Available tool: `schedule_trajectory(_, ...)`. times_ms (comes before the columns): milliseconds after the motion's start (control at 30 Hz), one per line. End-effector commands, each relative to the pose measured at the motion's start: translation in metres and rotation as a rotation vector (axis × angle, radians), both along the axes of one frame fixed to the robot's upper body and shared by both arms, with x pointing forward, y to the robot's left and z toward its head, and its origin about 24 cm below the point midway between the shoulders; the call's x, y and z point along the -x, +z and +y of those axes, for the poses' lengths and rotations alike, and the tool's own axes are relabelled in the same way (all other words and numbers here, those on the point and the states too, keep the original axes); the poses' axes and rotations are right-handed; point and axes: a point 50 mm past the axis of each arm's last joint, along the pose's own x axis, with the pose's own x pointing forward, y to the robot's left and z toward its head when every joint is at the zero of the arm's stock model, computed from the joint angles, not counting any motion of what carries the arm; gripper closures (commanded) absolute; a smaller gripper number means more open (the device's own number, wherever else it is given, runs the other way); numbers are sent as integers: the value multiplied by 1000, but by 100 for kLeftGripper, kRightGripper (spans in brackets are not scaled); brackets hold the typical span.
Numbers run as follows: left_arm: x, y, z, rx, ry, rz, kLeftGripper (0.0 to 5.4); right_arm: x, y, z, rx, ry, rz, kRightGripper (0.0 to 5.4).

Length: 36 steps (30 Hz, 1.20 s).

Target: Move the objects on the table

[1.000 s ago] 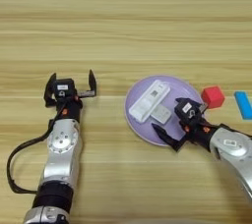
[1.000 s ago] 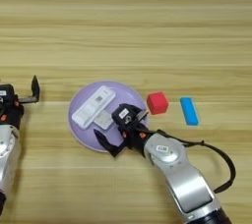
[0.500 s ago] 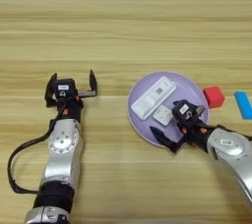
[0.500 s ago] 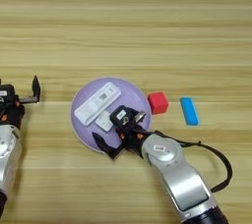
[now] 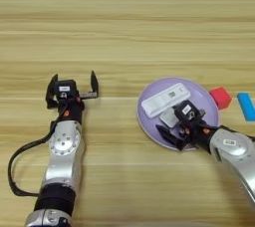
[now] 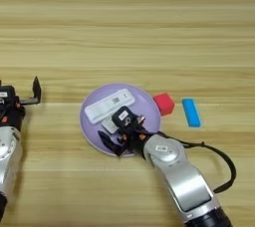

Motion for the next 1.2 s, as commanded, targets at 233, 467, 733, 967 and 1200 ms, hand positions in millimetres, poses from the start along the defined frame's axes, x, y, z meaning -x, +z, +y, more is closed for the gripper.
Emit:
schedule_trajectory(233,-2,2,-2,-9,-1,-9,0,-2,1,-5,17,-14,10,255)
schedule_trajectory(467,-2,2,-2,-10,-1,-10,0,-2,1,-5,13,-16,11,291)
schedule_trajectory(733,-2,2,-2,-10,1,-10,0,-3,11,-4,-11,-25,-22,291)
schedule_trajectory(967,-1,2,-1,-11,1,-10,0,-2,34,-9,-58,-63,-100,291)
schedule_trajectory(1200,-1,2,-1,-11,1,-11,0,-1,51,-27,-83,-140,-157,291)
